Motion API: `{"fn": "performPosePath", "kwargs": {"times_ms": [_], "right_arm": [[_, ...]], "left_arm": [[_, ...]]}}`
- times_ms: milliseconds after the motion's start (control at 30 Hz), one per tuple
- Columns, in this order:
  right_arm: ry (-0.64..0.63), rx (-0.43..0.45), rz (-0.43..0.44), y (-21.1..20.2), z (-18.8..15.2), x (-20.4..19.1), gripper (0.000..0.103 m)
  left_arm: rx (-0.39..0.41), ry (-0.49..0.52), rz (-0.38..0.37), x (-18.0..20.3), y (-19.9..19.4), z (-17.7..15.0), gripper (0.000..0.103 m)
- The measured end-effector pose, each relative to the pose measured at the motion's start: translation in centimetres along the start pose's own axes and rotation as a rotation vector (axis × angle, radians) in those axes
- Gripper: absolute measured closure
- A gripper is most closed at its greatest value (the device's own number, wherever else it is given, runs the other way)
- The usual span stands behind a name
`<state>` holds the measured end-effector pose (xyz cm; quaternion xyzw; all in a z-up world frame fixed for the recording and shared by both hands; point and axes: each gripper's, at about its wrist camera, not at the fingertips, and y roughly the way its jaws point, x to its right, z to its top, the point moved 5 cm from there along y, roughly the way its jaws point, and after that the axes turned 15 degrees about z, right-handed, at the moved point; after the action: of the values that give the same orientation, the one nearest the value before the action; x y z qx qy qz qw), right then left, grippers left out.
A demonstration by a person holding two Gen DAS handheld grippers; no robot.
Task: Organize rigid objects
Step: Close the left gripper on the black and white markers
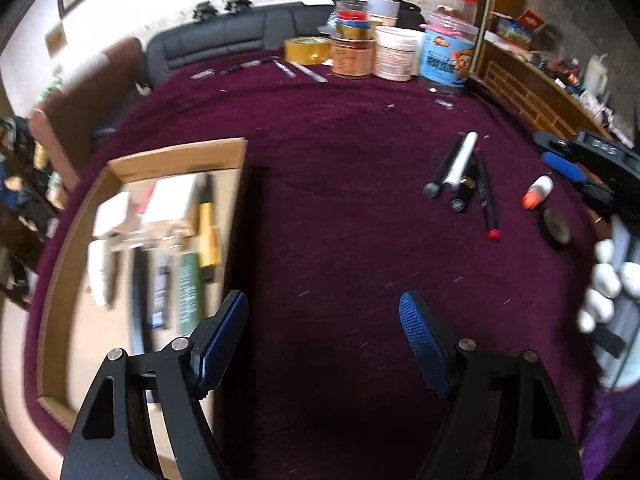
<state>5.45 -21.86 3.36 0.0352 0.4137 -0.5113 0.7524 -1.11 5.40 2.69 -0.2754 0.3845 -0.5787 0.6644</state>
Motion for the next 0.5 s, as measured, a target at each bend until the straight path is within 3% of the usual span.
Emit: {"fn": "performPosePath", "kwargs": {"times_ms": [167,300,500], "right_arm": [[-0.006,0.049,-0.011,0.3,0.0,1.8,0.073],[0.082,0.002,0.025,0.8,-0.6,3.6,0.073],[0.065,0.013,0.059,0.4,-0.1,3.0,0.071]], "left_arm": [[-0.005,0.041,-0.064,3.1,1.3,2.8,0.030],[-0.011,0.057,-0.141,6.6,3.5,6.5,0.030],[-0.019,0.136,-0.203,12.4,7.4,11.0,0.031]]}}
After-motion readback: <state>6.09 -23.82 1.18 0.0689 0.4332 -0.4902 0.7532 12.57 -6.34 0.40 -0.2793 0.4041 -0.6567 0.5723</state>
